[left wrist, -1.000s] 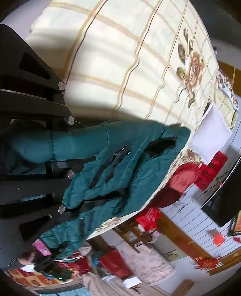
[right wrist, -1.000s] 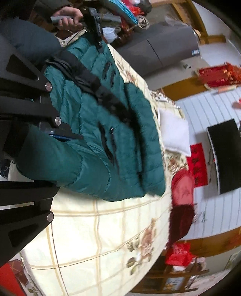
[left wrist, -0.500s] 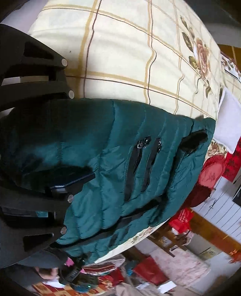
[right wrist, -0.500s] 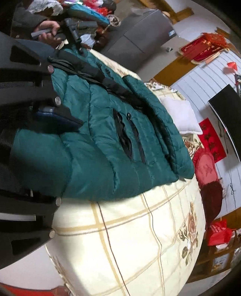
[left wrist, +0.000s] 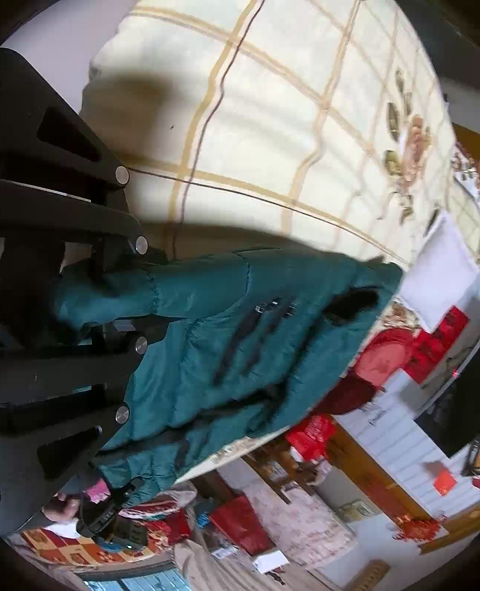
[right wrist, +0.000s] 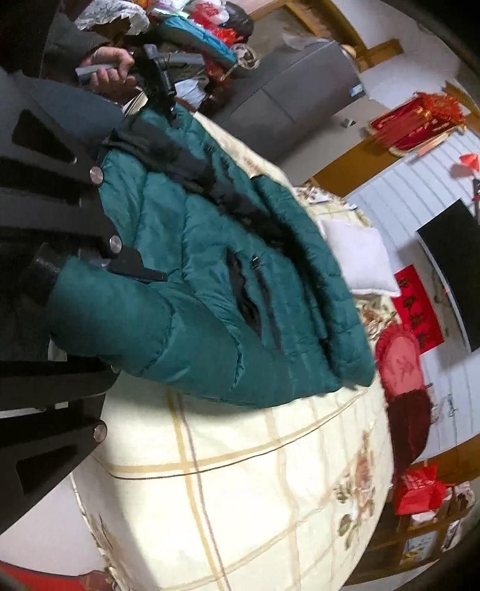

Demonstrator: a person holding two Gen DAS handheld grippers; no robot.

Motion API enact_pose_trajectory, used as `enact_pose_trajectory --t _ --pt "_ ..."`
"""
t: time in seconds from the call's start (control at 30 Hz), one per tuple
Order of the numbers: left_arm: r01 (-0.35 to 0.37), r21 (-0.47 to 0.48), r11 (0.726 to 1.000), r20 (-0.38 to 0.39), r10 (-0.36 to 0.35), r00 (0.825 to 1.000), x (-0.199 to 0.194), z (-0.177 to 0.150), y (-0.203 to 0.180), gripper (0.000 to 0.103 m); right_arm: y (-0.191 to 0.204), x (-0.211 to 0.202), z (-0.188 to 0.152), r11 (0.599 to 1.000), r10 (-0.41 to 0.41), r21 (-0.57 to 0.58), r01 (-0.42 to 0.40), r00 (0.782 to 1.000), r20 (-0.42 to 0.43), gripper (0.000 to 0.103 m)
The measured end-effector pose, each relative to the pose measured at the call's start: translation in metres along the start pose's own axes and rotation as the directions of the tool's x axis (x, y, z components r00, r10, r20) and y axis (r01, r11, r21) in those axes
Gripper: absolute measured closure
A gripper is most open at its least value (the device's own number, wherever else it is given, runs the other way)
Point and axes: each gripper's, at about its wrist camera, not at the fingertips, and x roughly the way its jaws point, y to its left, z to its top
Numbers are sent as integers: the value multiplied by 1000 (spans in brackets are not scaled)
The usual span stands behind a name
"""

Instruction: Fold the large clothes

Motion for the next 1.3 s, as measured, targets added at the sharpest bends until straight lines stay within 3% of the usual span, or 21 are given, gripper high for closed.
enact_pose_trajectory --t 0.27,0.5,0.67,0.9,1.07,1.3 --pt "77 -36 996 100 -73 992 -45 11 -2 93 21 -43 9 998 62 -7 -61 991 118 87" --pt "77 26 997 177 -81 981 -87 5 -26 93 47 -78 4 999 17 -53 -6 979 204 87" --pt "27 105 994 234 -51 971 -123 3 -51 92 68 -111 8 996 -6 -89 28 970 242 87" --pt "52 125 991 294 -87 952 -155 4 -65 92 96 -150 21 991 -16 -123 52 961 275 87" --pt "107 74 992 318 -125 940 -141 27 -54 92 105 -154 42 986 -20 -153 68 955 297 87" --pt "11 42 999 303 -23 953 -84 89 -68 92 95 -102 92 985 -96 -111 132 955 281 87"
